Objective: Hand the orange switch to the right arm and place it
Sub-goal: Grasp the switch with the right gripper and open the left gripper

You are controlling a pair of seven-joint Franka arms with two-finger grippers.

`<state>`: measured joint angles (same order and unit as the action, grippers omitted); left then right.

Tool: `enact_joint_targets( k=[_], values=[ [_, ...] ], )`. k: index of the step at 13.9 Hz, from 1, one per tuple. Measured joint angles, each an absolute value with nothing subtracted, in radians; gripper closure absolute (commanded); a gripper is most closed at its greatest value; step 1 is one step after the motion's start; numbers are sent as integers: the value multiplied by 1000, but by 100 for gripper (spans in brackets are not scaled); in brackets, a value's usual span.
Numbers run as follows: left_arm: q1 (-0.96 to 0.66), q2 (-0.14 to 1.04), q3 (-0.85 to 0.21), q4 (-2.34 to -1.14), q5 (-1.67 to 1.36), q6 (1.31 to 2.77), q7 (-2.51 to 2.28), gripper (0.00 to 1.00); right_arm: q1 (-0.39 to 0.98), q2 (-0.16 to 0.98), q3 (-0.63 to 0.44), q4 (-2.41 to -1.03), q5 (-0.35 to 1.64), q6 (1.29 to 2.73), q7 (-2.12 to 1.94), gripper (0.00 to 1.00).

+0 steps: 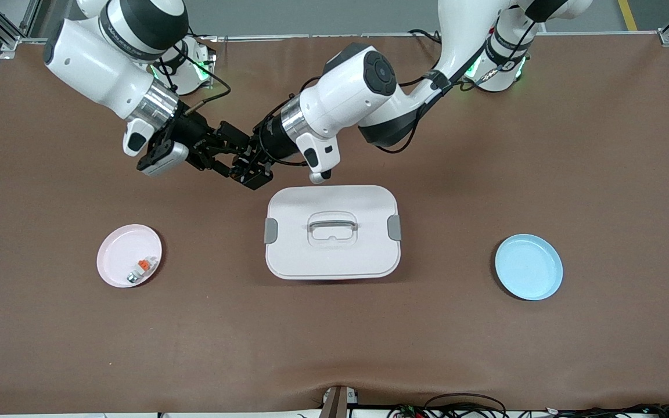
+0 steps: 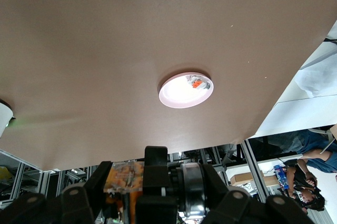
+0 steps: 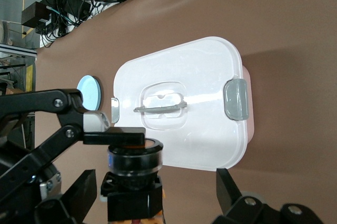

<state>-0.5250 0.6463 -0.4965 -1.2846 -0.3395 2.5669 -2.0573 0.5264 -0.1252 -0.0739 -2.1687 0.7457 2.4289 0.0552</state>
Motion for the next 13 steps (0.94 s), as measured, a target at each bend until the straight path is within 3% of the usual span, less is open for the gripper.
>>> enact_joint_targets(
  k=[4,6,9,11,13],
  values=[
    [-525,646,-496,-1285,-339,2567,-2057,100,526,-125,-75,-2168,746,2419,55,7],
    [-525,646,-496,-1285,-339,2567,-2057,100,526,-126,-77,-2167,746,2411,55,15],
    [-524,647,-495,-1285,-339,2567,-2057,100,526,-127,-78,-2166,746,2404,55,49],
    [-525,650,-495,-1285,-339,2567,-2057,100,527,-129,-76,-2159,746,2402,55,54],
    [-525,654,-495,-1284,-339,2569,-2057,100,528,-131,-74,-2153,746,2398,58,71]
  ],
)
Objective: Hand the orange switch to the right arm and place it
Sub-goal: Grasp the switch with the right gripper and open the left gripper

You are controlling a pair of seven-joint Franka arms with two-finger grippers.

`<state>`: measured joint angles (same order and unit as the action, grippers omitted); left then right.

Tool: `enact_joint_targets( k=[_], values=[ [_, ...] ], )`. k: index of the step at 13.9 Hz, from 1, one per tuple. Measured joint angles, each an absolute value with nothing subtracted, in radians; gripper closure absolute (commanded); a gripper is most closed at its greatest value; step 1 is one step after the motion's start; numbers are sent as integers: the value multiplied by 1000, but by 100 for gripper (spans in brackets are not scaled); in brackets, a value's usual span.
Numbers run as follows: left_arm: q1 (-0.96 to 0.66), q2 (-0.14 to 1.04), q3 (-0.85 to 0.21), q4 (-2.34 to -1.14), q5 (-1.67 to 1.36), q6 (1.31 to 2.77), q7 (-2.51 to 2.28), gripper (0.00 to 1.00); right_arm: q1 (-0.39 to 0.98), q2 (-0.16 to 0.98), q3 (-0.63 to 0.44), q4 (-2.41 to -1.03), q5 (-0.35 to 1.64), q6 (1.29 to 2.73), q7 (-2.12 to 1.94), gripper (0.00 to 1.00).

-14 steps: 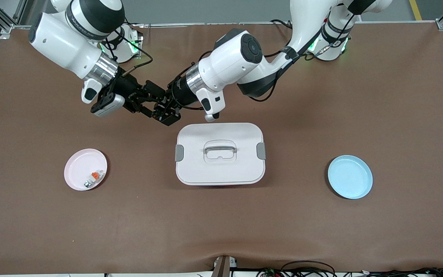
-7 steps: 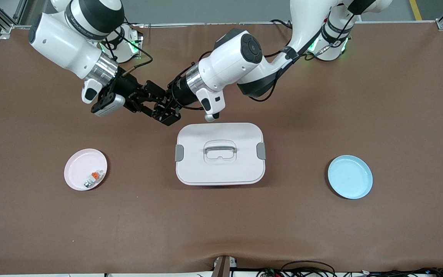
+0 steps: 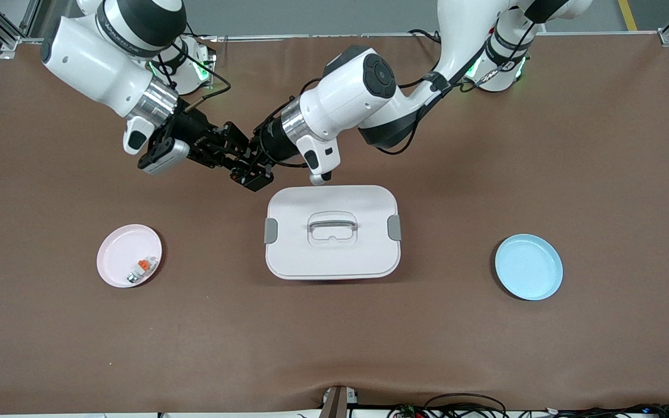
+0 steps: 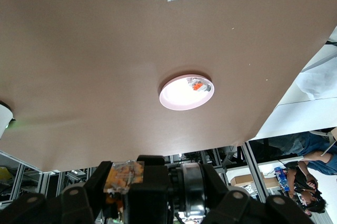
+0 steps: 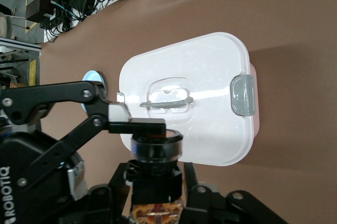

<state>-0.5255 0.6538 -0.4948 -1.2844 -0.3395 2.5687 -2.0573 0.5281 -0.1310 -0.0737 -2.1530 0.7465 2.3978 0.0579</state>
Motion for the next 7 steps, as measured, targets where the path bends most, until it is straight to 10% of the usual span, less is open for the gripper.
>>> enact_joint_targets(
  k=[2,7],
  values=[
    [-525,654,-495,-1284,-339,2568,-2057,100,528,-131,-76,-2152,746,2393,56,100],
    [-525,654,-496,-1283,-340,2567,-2057,82,528,-131,-79,-2149,746,2383,59,100]
  ],
)
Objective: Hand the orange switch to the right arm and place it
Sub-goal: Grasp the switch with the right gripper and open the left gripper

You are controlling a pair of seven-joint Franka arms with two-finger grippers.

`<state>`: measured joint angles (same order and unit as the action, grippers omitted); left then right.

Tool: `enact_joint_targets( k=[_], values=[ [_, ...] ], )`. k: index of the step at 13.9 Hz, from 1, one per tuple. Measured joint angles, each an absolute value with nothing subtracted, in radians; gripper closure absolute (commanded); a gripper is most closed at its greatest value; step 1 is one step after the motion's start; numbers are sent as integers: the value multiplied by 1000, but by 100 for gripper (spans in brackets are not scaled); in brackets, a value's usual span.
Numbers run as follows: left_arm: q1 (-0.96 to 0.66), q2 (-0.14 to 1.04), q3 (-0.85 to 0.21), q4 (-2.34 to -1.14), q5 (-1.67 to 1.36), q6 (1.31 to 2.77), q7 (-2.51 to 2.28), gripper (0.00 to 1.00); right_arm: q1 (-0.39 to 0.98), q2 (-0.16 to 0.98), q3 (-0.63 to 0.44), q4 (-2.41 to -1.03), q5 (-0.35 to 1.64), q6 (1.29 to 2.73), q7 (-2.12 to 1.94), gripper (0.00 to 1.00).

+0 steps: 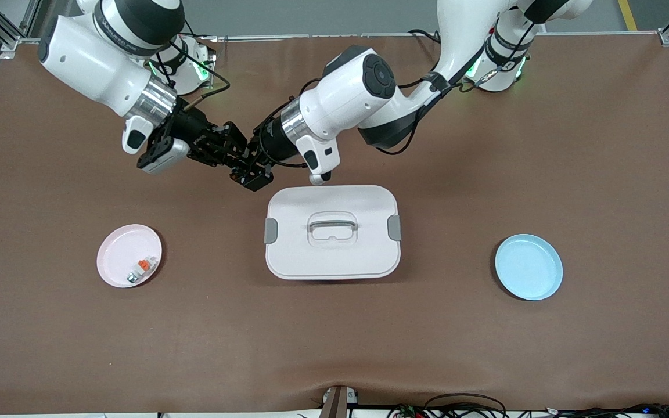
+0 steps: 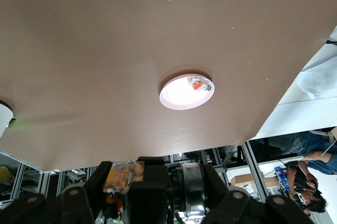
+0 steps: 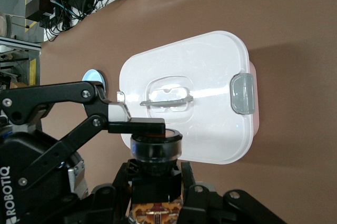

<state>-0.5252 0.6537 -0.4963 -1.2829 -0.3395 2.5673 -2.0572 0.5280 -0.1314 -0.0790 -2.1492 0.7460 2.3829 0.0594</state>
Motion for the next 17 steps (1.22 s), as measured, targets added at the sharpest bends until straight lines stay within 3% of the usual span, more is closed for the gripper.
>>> enact_joint_targets(
  k=[2,4,5,6,15,17],
  values=[
    [-525,654,-496,-1282,-340,2567,-2057,72,528,-131,-79,-2149,746,2383,60,100],
    [-525,654,-496,-1281,-340,2567,-2057,35,528,-131,-79,-2147,746,2383,60,100],
    [-525,654,-496,-1280,-340,2567,-2057,22,528,-131,-80,-2146,746,2383,60,100],
    [-525,654,-496,-1278,-340,2564,-2057,0,528,-131,-80,-2145,746,2382,61,100],
    [-516,647,-494,-1257,-339,2532,-2057,0,528,-131,-80,-2144,743,2371,91,100],
    [-514,634,-483,-1256,-320,2508,-2044,0,527,-131,-83,-2143,664,2373,46,100]
  ],
)
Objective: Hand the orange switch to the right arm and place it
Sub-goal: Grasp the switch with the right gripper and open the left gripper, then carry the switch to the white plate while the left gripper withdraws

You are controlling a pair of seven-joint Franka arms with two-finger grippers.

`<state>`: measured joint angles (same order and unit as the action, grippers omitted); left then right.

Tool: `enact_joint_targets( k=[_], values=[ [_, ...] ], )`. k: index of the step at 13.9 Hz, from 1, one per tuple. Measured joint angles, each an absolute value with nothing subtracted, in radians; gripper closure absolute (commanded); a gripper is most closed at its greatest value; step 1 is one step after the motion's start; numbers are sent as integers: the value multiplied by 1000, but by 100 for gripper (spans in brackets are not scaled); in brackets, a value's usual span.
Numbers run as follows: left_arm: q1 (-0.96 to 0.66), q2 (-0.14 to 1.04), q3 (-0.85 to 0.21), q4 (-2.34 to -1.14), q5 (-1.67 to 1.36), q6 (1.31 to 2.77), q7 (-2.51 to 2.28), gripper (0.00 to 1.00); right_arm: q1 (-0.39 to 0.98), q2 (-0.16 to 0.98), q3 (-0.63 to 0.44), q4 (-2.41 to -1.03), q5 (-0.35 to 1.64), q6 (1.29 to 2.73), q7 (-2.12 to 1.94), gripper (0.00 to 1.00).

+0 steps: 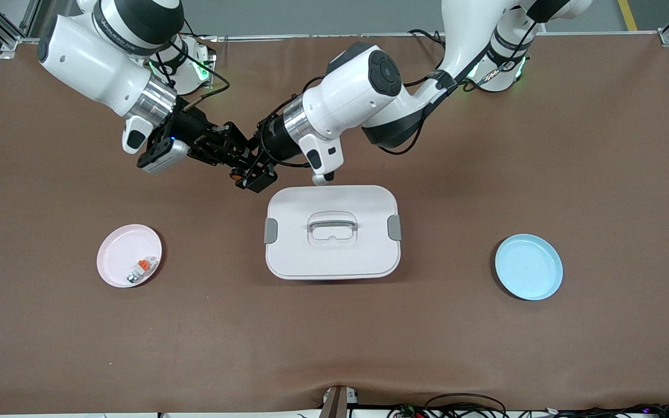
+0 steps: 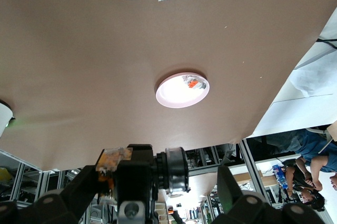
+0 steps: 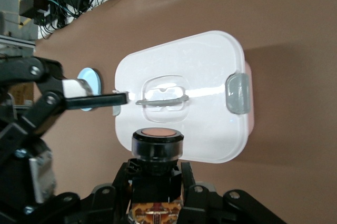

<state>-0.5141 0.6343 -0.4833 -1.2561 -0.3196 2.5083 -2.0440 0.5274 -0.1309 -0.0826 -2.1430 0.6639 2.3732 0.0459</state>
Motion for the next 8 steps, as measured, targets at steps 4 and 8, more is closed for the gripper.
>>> enact_joint_targets(
  k=[4,8],
  values=[
    [-479,595,-468,-1255,-213,2414,-2006,0,511,-123,-90,-2113,416,2266,-163,100],
    [-394,535,-464,-1252,-115,2255,-1822,0,444,-95,-97,-2082,281,2184,-499,100]
  ],
)
